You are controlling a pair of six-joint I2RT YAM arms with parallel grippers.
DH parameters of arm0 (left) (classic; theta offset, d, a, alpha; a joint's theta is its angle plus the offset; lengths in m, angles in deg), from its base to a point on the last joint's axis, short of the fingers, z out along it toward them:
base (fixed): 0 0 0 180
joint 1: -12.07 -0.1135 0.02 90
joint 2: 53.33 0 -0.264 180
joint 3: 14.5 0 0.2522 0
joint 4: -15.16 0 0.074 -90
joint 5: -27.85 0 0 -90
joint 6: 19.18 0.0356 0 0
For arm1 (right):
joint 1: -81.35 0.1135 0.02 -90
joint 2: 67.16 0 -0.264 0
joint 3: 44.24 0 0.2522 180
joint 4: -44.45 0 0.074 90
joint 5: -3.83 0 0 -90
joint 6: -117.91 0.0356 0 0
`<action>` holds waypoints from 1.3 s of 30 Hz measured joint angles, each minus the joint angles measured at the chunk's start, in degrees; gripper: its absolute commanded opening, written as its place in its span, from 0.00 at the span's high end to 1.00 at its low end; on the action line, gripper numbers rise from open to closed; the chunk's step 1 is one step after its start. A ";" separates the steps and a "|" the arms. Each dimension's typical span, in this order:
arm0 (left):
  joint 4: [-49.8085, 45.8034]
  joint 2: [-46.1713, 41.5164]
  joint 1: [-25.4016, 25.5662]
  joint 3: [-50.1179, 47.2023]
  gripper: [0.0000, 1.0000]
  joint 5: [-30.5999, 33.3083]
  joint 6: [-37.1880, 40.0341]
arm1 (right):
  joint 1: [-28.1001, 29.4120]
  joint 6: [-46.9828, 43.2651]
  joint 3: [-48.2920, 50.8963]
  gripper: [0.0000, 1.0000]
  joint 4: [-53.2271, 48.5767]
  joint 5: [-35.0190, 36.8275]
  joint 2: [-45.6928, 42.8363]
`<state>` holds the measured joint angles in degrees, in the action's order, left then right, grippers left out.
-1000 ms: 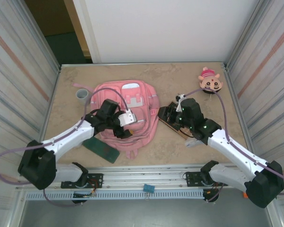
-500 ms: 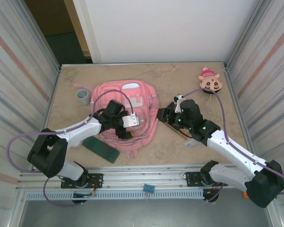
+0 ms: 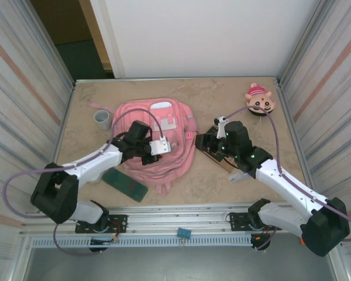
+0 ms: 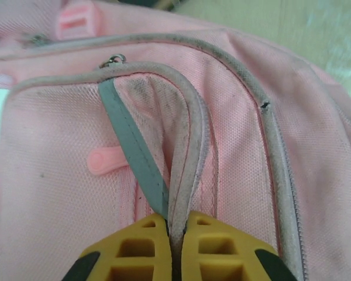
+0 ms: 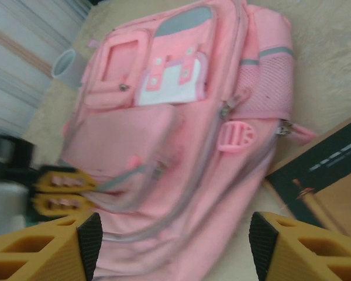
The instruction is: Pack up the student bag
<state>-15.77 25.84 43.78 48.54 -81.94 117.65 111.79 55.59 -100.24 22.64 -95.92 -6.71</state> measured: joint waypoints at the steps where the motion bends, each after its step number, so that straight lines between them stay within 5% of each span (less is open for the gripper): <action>1: -0.59 -0.94 -0.83 0.61 1.00 -1.29 0.02 | -1.88 -1.60 -0.22 0.35 -0.11 -1.44 0.85; 5: -4.07 -4.63 -4.83 3.85 1.00 -8.31 0.44 | -11.10 -10.62 -1.57 0.35 -0.11 -10.64 6.45; 11: -9.25 -5.77 -12.57 6.99 1.00 -20.96 1.01 | -16.20 -28.11 -1.88 0.42 1.18 -19.41 12.52; 17: -9.64 -6.64 -17.18 7.32 1.00 -27.23 0.96 | -17.79 -39.43 -5.38 0.46 0.02 -26.67 19.56; 28: -11.89 -6.67 -18.73 9.20 1.00 -31.50 2.99 | -16.57 -45.57 -12.44 0.52 0.63 -29.99 31.06; 39: -11.56 -7.32 -19.45 9.20 1.00 -31.89 3.30 | -16.15 -51.78 -18.73 1.00 -4.42 -35.78 34.95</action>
<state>-27.34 18.52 24.33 57.74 -113.83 120.95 95.63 3.81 -118.97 18.22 -131.70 28.24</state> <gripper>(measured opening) 0.061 0.070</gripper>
